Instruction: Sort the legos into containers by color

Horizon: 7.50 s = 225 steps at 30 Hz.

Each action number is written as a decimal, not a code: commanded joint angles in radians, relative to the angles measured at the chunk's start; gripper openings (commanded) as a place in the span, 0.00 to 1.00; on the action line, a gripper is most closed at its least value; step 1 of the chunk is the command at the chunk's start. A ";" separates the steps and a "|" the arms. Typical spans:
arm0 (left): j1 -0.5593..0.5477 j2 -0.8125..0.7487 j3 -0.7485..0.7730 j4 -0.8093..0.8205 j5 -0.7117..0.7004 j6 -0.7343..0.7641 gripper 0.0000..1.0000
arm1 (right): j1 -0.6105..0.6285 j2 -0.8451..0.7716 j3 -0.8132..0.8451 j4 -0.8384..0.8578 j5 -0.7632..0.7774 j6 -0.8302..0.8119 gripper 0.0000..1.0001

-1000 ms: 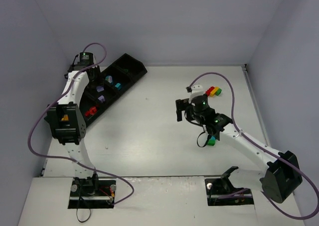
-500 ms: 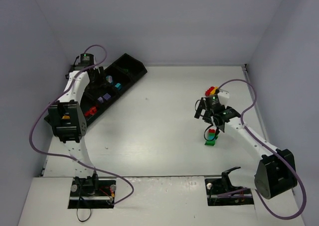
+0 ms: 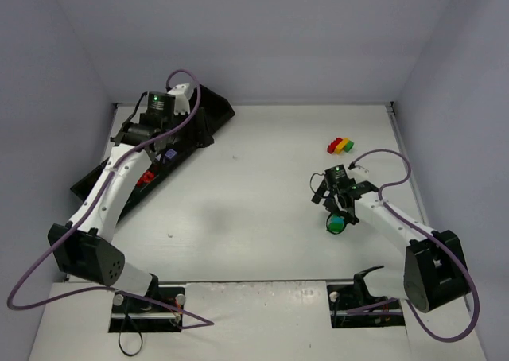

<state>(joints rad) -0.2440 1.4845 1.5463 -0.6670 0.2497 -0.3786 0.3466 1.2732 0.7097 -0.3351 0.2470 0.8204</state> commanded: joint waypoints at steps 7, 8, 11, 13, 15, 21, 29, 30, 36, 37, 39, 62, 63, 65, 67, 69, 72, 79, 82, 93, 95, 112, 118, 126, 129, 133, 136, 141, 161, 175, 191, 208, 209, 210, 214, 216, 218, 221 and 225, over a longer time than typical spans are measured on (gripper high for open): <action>-0.041 -0.130 -0.080 0.030 0.083 -0.022 0.65 | -0.004 0.011 -0.082 -0.042 0.040 0.157 0.94; -0.041 -0.138 -0.086 0.029 0.085 -0.014 0.65 | -0.004 0.012 -0.084 -0.042 0.037 0.158 0.94; -0.041 -0.142 -0.089 0.011 0.088 0.000 0.65 | -0.003 0.012 -0.085 -0.041 0.040 0.143 0.89; -0.041 -0.142 -0.100 0.007 0.094 0.006 0.65 | 0.002 0.014 -0.079 -0.038 0.067 0.112 0.82; -0.041 -0.141 -0.107 0.001 0.100 0.007 0.65 | 0.003 0.018 -0.064 -0.036 0.077 0.082 0.72; -0.041 -0.155 -0.117 -0.016 0.123 0.012 0.65 | 0.012 0.044 -0.049 -0.016 0.083 0.028 0.47; -0.041 -0.208 -0.152 -0.034 0.137 0.021 0.65 | 0.150 0.083 -0.010 0.102 0.121 -0.117 0.01; -0.041 -0.211 -0.155 -0.034 0.152 0.021 0.65 | 0.167 0.080 -0.003 0.126 0.117 -0.145 0.00; -0.041 -0.221 -0.155 -0.028 0.258 0.032 0.65 | 0.255 -0.017 0.042 0.431 -0.043 -0.479 0.00; -0.041 -0.219 -0.153 -0.017 0.317 0.038 0.64 | 0.259 -0.031 0.050 0.455 -0.120 -0.527 0.00; -0.041 -0.213 -0.152 0.000 0.387 0.038 0.65 | 0.261 -0.075 0.059 0.527 -0.237 -0.685 0.00; -0.261 0.059 0.017 0.130 0.442 -0.144 0.72 | 0.279 -0.146 0.096 0.694 -0.744 -1.037 0.00; -0.267 0.075 0.023 0.132 0.447 -0.144 0.72 | 0.279 -0.147 0.094 0.693 -0.746 -1.040 0.00; -0.287 0.092 0.037 0.138 0.442 -0.146 0.72 | 0.279 -0.152 0.088 0.691 -0.746 -1.044 0.00; -0.299 0.103 0.044 0.141 0.442 -0.149 0.72 | 0.279 -0.153 0.086 0.685 -0.747 -1.049 0.00; -0.311 0.118 0.055 0.132 0.442 -0.148 0.71 | 0.279 -0.156 0.085 0.682 -0.744 -1.054 0.00; -0.324 0.131 0.061 0.107 0.439 -0.146 0.69 | 0.279 -0.160 0.082 0.676 -0.736 -1.060 0.00; -0.328 0.134 0.051 0.072 0.416 -0.141 0.47 | 0.279 -0.166 0.070 0.670 -0.729 -1.063 0.00; -0.328 0.134 0.054 0.075 0.424 -0.141 0.27 | 0.279 -0.169 0.066 0.670 -0.729 -1.063 0.00; -0.311 0.138 0.100 0.032 0.447 -0.117 0.14 | 0.279 -0.202 0.010 0.665 -0.713 -1.070 0.00; -0.298 0.138 0.115 0.012 0.448 -0.108 0.14 | 0.279 -0.212 -0.006 0.662 -0.707 -1.075 0.00; 0.136 -0.021 -0.018 -0.184 -0.189 -0.063 0.14 | 0.278 -0.222 -0.019 0.640 -0.710 -1.073 0.00; 0.343 0.025 -0.095 -0.082 -0.293 -0.072 0.15 | 0.279 -0.227 -0.019 0.639 -0.721 -1.064 0.00; 0.436 0.239 -0.008 -0.031 -0.358 -0.102 0.32 | 0.279 -0.253 -0.029 0.637 -0.724 -1.064 0.00; 0.439 0.298 0.006 -0.019 -0.372 -0.103 0.42 | 0.279 -0.261 -0.033 0.636 -0.724 -1.064 0.00; 0.440 0.344 0.041 -0.006 -0.362 -0.103 0.54 | 0.279 -0.267 -0.035 0.627 -0.724 -1.064 0.00; 0.439 0.327 0.049 -0.002 -0.304 -0.100 0.61 | 0.281 -0.270 -0.030 0.616 -0.732 -1.067 0.00; 0.401 0.196 -0.032 0.047 -0.092 -0.059 0.62 | 0.279 -0.281 -0.019 0.607 -0.742 -1.069 0.00; -0.218 0.017 -0.100 0.296 0.530 -0.187 0.71 | 0.287 -0.244 0.047 0.594 -0.778 -1.087 0.01; -0.347 0.117 -0.022 0.233 0.536 -0.151 0.71 | 0.292 -0.239 0.048 0.587 -0.764 -1.103 0.02; -0.374 0.157 -0.005 0.193 0.531 -0.126 0.36 | 0.292 -0.233 0.048 0.587 -0.759 -1.109 0.03; -0.374 0.157 0.021 0.198 0.568 -0.111 0.05 | 0.292 -0.216 0.054 0.545 -0.788 -1.112 0.42; -0.374 0.157 0.021 0.198 0.569 -0.109 0.05 | 0.292 -0.215 0.054 0.545 -0.789 -1.113 0.42; -0.374 0.155 0.024 0.196 0.569 -0.111 0.05 | 0.292 -0.213 0.054 0.545 -0.789 -1.113 0.43; -0.374 0.157 0.024 0.210 0.579 -0.123 0.05 | 0.292 -0.206 0.054 0.544 -0.792 -1.113 0.41; -0.374 0.155 0.026 0.210 0.580 -0.125 0.05 | 0.292 -0.206 0.053 0.545 -0.790 -1.115 0.33; -0.374 0.152 0.024 0.208 0.580 -0.125 0.05 | 0.293 -0.206 0.050 0.545 -0.782 -1.116 0.18; -0.374 0.152 0.025 0.205 0.586 -0.125 0.05 | 0.292 -0.210 0.045 0.545 -0.772 -1.121 0.00; -0.364 0.154 0.047 0.167 0.585 -0.102 0.05 | 0.292 -0.213 0.031 0.542 -0.769 -1.124 0.00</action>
<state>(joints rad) -0.6189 1.6646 1.5158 -0.5205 0.7963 -0.5045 0.6304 1.0615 0.7223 0.1616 -0.5179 -0.2932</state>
